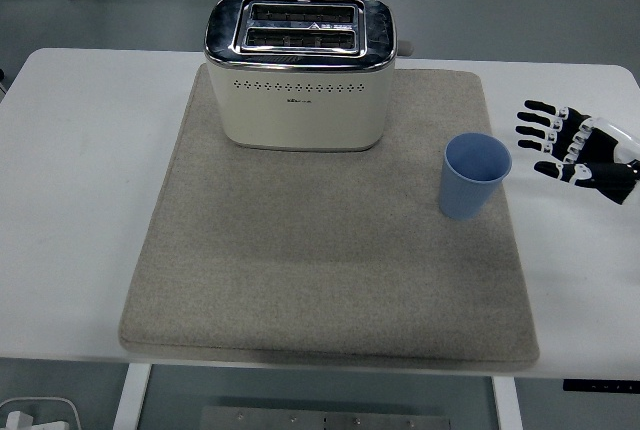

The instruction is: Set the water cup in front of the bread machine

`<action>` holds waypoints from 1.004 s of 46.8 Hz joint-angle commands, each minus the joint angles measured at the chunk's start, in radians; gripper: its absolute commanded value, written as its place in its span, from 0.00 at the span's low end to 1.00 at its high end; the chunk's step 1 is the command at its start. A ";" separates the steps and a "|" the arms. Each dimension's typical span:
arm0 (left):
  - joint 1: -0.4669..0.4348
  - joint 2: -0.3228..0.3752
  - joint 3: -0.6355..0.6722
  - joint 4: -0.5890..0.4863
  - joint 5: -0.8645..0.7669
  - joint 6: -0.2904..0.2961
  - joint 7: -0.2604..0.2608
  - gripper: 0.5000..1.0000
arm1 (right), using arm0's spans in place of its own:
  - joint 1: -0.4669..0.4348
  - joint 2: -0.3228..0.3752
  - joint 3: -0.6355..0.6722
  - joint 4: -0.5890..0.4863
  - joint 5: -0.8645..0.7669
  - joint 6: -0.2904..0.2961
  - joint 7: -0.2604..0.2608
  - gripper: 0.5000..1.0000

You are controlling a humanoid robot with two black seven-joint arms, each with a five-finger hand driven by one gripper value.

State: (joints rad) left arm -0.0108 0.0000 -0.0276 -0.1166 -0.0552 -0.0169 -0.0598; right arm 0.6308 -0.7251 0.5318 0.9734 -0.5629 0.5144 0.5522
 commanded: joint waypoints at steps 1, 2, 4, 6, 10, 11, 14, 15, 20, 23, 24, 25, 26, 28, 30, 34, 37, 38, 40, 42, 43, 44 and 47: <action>0.000 0.000 0.000 0.000 0.000 0.000 0.000 1.00 | -0.002 0.015 0.002 -0.001 0.000 -0.010 0.000 0.86; 0.000 0.000 0.000 0.000 0.000 0.000 0.000 1.00 | -0.003 0.018 0.004 -0.001 0.000 -0.014 0.000 0.86; 0.000 0.000 0.000 0.000 0.000 0.000 0.000 1.00 | -0.008 0.021 0.005 -0.001 0.000 -0.025 0.000 0.86; -0.001 0.000 0.000 0.000 0.000 0.000 0.000 1.00 | -0.011 0.021 0.007 -0.001 0.000 -0.031 0.000 0.86; 0.000 0.000 0.000 0.000 0.000 0.000 0.000 1.00 | -0.014 0.033 0.007 -0.001 0.000 -0.040 0.000 0.86; 0.000 0.000 0.000 0.000 0.000 0.000 -0.001 1.00 | -0.016 0.039 0.007 -0.001 -0.002 -0.042 0.000 0.86; 0.000 0.000 0.000 0.000 0.000 0.000 0.000 1.00 | -0.016 0.058 0.008 -0.001 -0.017 -0.045 0.002 0.86; 0.000 0.000 0.000 0.000 0.000 0.000 0.000 1.00 | -0.017 0.062 0.008 -0.001 -0.025 -0.048 0.002 0.86; 0.000 0.000 0.000 0.000 0.000 0.000 0.000 1.00 | -0.020 0.081 0.008 -0.001 -0.051 -0.060 0.018 0.86; -0.001 0.000 0.000 0.000 0.000 0.000 0.000 1.00 | -0.026 0.088 0.007 -0.001 -0.051 -0.062 0.028 0.86; 0.000 0.000 0.000 0.000 0.000 0.000 0.000 1.00 | -0.028 0.089 0.007 -0.001 -0.051 -0.060 0.028 0.86; 0.000 0.000 0.000 0.000 0.000 0.000 0.000 1.00 | -0.029 0.090 0.007 -0.001 -0.051 -0.062 0.029 0.86; 0.000 0.000 0.000 0.000 0.000 0.000 0.000 1.00 | -0.029 0.090 0.007 -0.001 -0.051 -0.062 0.029 0.86; 0.000 0.000 0.000 0.000 0.000 0.000 0.000 1.00 | -0.031 0.090 0.007 -0.001 -0.052 -0.060 0.034 0.86; 0.000 0.000 0.000 0.000 0.000 0.000 0.000 1.00 | -0.031 0.090 0.007 -0.001 -0.060 -0.060 0.045 0.86; 0.000 0.000 0.000 0.000 0.000 0.000 0.000 1.00 | -0.033 0.095 0.007 -0.001 -0.083 -0.062 0.059 0.86; 0.000 0.000 0.000 0.000 0.000 0.000 -0.001 1.00 | -0.037 0.095 0.007 -0.001 -0.088 -0.060 0.059 0.86; 0.000 0.000 0.000 0.000 0.000 0.000 0.000 1.00 | -0.039 0.095 0.007 -0.001 -0.088 -0.062 0.059 0.86; 0.000 0.000 0.000 0.000 0.000 0.000 -0.001 1.00 | -0.039 0.095 0.007 -0.001 -0.089 -0.062 0.059 0.86; 0.000 0.000 0.000 0.000 0.000 0.000 0.000 1.00 | -0.039 0.098 0.007 -0.001 -0.089 -0.066 0.059 0.86; 0.000 0.000 0.000 0.000 0.000 0.000 0.000 1.00 | -0.039 0.102 0.007 -0.001 -0.089 -0.070 0.059 0.86; 0.000 0.000 0.000 0.000 0.000 0.000 0.000 1.00 | -0.039 0.107 0.007 -0.001 -0.089 -0.074 0.059 0.86; 0.000 0.000 0.000 0.000 0.000 0.000 0.000 1.00 | -0.039 0.113 0.007 -0.001 -0.089 -0.096 0.059 0.86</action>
State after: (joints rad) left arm -0.0108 0.0000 -0.0276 -0.1166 -0.0552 -0.0169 -0.0601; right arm 0.5922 -0.6194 0.5384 0.9725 -0.6519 0.4394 0.6109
